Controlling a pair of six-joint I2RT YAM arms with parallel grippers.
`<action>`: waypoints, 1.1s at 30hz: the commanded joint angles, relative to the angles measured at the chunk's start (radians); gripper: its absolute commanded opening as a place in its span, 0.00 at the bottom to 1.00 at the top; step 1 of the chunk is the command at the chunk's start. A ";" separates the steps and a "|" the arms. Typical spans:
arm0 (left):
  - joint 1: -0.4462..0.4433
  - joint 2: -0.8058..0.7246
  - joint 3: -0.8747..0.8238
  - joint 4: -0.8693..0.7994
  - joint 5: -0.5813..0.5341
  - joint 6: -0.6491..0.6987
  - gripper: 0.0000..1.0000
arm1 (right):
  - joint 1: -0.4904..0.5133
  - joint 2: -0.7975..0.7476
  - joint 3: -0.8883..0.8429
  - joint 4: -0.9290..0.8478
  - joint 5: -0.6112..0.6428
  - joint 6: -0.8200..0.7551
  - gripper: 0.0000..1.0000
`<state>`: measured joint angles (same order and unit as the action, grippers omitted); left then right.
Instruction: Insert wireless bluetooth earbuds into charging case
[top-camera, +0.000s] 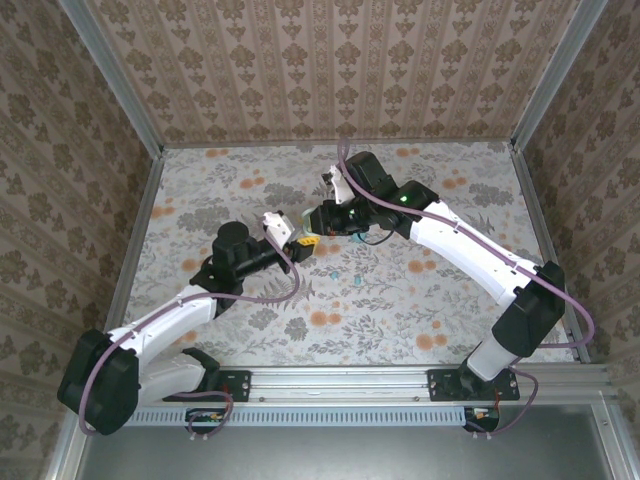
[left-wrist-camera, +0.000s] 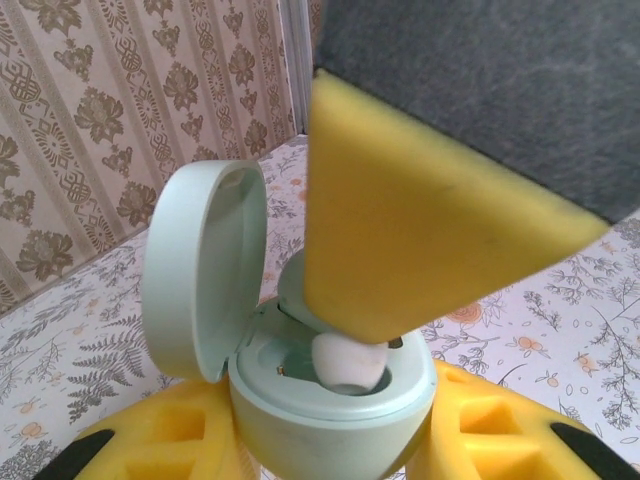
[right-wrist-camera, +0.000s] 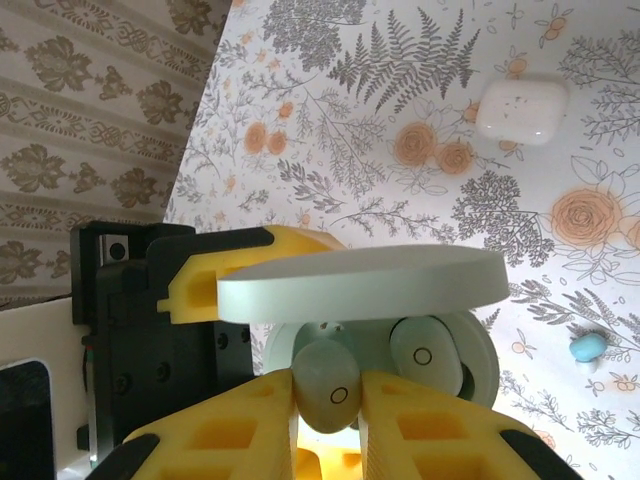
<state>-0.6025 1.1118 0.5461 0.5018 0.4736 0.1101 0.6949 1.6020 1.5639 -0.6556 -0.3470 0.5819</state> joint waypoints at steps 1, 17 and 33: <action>-0.006 -0.002 0.040 0.017 0.008 0.026 0.27 | 0.005 0.005 0.024 -0.022 0.030 -0.006 0.23; -0.008 0.010 0.050 0.024 0.008 0.023 0.27 | 0.021 0.030 0.054 -0.072 -0.015 -0.042 0.27; -0.009 0.005 0.048 0.023 0.001 0.023 0.27 | 0.018 -0.009 0.045 -0.029 -0.042 -0.020 0.35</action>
<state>-0.6025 1.1194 0.5610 0.5011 0.4732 0.1101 0.7044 1.6165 1.5974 -0.6827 -0.3546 0.5541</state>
